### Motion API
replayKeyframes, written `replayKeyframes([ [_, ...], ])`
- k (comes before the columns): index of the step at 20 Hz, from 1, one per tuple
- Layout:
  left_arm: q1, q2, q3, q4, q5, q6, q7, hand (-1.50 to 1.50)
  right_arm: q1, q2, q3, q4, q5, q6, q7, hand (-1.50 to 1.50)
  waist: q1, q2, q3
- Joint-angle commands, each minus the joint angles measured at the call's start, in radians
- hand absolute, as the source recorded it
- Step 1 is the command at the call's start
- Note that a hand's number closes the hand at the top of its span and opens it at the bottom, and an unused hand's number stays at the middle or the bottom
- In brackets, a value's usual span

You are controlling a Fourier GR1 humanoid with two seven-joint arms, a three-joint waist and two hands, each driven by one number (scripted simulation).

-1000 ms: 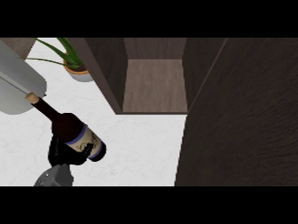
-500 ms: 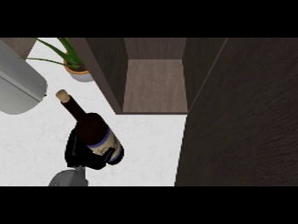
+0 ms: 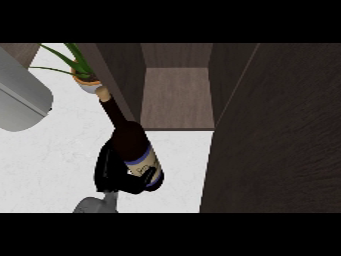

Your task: Pick up the wine, place it into the cabinet and close the cabinet

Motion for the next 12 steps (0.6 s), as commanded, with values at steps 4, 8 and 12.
replayKeyframes([
  [4, -0.050, -0.001, -0.119, 0.098, 0.128, 0.121, -0.080, 1.50, 0.043, -0.012, -0.042, -0.029, -0.096, 0.033, -0.002, -1.50, -0.004, 0.001, 0.000],
  [8, -0.114, -0.001, -0.151, 0.153, 0.187, 0.189, -0.118, 1.50, 0.108, 0.021, 0.057, -0.125, -0.024, 0.011, 0.050, -1.50, -0.009, 0.001, -0.001],
  [12, -0.224, -0.001, -0.124, 0.344, 0.244, 0.133, -0.169, 1.50, 0.050, -0.024, -0.065, -0.065, -0.117, 0.041, 0.023, -1.50, -0.012, 0.003, -0.001],
])
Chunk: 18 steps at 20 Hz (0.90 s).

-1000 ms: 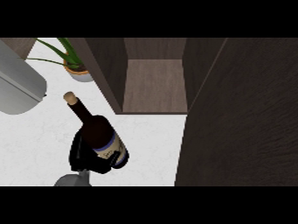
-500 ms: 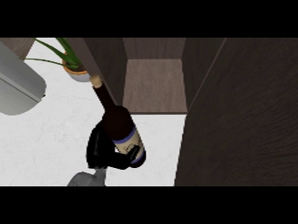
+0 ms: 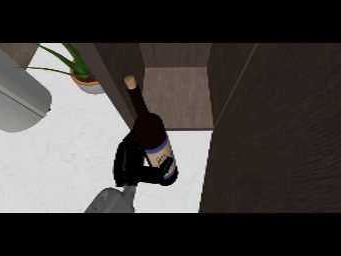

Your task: Pick up the wine, place it into the cabinet and close the cabinet

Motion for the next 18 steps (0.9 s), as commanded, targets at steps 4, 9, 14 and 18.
replayKeyframes([
  [4, -0.120, 0.000, -0.030, 0.193, 0.102, -0.041, -0.140, 1.50, -0.010, -0.001, -0.041, 0.007, -0.074, 0.017, -0.030, -1.50, -0.002, 0.001, 0.000],
  [9, -0.130, 0.000, -0.079, 0.162, 0.116, 0.003, -0.146, 1.50, 0.000, -0.001, -0.004, -0.041, -0.078, 0.009, 0.038, -1.50, 0.001, -0.001, 0.000],
  [14, -0.336, 0.000, -0.047, 0.247, 0.203, 0.063, -0.105, 1.50, -0.021, 0.001, -0.037, 0.031, -0.066, 0.017, -0.017, -1.50, -0.007, 0.001, 0.000],
  [18, -0.391, 0.000, -0.057, 0.391, 0.284, 0.017, -0.178, 1.50, -0.025, 0.017, 0.028, -0.065, -0.053, -0.021, 0.060, -1.50, -0.020, 0.003, -0.001],
])
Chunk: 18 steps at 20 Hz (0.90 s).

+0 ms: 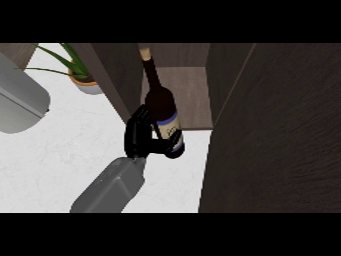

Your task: Pick up the wine, place it into the cabinet and close the cabinet

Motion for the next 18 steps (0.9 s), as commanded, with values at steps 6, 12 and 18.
replayKeyframes([
  [6, -0.190, -0.001, 0.051, 0.198, 0.123, -0.035, 0.008, 1.50, 0.074, 0.013, 0.032, -0.056, 0.004, 0.016, -0.027, -1.50, -0.006, 0.001, 0.000],
  [12, -0.321, -0.001, 0.125, 0.322, 0.104, -0.053, -0.005, 1.50, 0.034, 0.024, 0.043, 0.000, 0.031, -0.001, -0.033, -1.50, -0.005, 0.004, 0.000],
  [18, -0.416, -0.001, 0.106, 0.406, 0.155, -0.044, 0.041, 1.50, 0.061, 0.007, 0.001, 0.059, 0.006, 0.054, -0.126, -1.50, -0.018, 0.007, 0.000],
])
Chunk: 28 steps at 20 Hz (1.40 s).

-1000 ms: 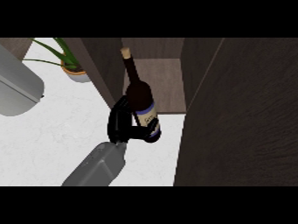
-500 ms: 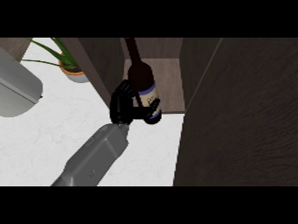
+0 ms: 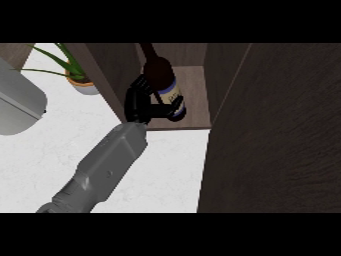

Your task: Pick up the wine, place it into the cabinet and close the cabinet

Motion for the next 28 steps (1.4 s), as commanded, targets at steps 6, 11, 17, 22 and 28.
replayKeyframes([
  [6, -0.204, 0.000, 0.052, 0.177, 0.030, 0.021, 0.092, 1.50, -0.010, 0.018, 0.046, 0.032, 0.038, -0.001, -0.024, -1.50, -0.023, 0.010, 0.000],
  [11, -0.221, 0.000, 0.040, 0.225, 0.025, 0.011, 0.110, 1.50, -0.111, 0.007, 0.023, 0.056, 0.017, -0.028, 0.021, -1.50, -0.032, 0.015, -0.001],
  [17, -0.187, 0.000, 0.042, 0.219, 0.059, -0.019, 0.077, 1.50, -0.002, 0.007, 0.038, -0.024, -0.005, -0.001, 0.009, -1.50, -0.045, 0.012, 0.000],
  [22, -0.151, 0.000, -0.011, 0.169, 0.088, 0.041, 0.064, 1.50, -0.050, 0.024, 0.078, 0.029, 0.012, 0.004, -0.015, -1.50, -0.065, 0.015, 0.000],
  [28, -0.113, 0.000, -0.075, 0.128, 0.129, 0.059, 0.031, 1.50, -0.086, 0.039, 0.074, 0.086, 0.029, -0.003, -0.050, -1.50, -0.097, 0.027, -0.001],
])
